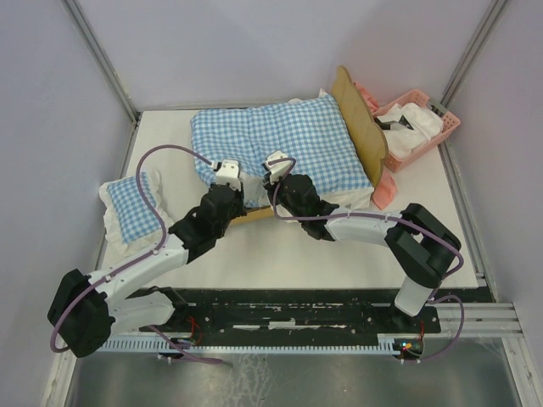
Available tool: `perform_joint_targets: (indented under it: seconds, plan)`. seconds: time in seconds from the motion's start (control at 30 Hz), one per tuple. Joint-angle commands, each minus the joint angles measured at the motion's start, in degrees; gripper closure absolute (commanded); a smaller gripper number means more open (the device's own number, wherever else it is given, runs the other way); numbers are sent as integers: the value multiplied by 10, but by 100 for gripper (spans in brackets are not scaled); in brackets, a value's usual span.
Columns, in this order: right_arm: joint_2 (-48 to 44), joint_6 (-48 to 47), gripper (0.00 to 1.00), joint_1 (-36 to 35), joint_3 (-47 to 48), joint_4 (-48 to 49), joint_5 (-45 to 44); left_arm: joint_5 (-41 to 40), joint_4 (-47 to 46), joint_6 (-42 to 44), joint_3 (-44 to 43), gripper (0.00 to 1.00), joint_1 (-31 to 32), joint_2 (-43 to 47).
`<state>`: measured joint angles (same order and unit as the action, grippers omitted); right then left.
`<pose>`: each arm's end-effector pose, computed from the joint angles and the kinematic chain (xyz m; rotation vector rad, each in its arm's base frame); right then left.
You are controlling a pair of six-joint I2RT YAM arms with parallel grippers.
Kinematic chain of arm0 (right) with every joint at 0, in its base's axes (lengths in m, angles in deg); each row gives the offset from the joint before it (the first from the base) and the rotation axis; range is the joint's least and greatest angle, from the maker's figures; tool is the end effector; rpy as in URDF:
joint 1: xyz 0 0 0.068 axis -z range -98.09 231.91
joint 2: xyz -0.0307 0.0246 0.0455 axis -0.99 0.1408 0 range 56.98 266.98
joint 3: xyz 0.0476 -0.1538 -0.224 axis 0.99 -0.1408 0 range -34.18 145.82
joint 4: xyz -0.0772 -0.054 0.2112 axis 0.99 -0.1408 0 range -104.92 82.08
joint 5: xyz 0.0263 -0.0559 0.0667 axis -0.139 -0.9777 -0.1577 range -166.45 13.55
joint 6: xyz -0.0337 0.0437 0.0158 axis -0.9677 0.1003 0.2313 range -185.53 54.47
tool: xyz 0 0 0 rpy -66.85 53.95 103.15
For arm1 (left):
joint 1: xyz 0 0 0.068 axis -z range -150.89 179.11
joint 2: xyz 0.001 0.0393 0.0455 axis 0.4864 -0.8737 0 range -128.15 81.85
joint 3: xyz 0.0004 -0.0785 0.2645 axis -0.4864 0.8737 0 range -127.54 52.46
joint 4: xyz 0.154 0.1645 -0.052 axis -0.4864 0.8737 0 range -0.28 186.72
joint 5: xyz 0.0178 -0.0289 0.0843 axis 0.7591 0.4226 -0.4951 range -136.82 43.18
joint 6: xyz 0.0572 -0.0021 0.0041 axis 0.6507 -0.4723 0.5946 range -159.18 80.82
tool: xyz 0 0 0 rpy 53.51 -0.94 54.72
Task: Set up the pet bed
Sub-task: Cross the ropes on the bed frame.
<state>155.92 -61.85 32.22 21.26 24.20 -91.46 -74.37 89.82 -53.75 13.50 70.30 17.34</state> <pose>0.2461 0.2738 0.2523 -0.5169 1.7074 0.4433 0.1792 -0.1319 0.2695 0.1558 1.9616 -0.1507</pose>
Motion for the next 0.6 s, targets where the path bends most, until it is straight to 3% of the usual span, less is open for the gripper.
perform_joint_targets:
  seconds: [0.0, 0.57]
  plan:
    - [-4, 8, 98, 7, 17, 23, 0, 58, -127, -54, 10, 97, -10, 42]
    - [-7, 15, 98, 7, 12, 20, 9, 80, -156, -99, 97, 97, -45, 58]
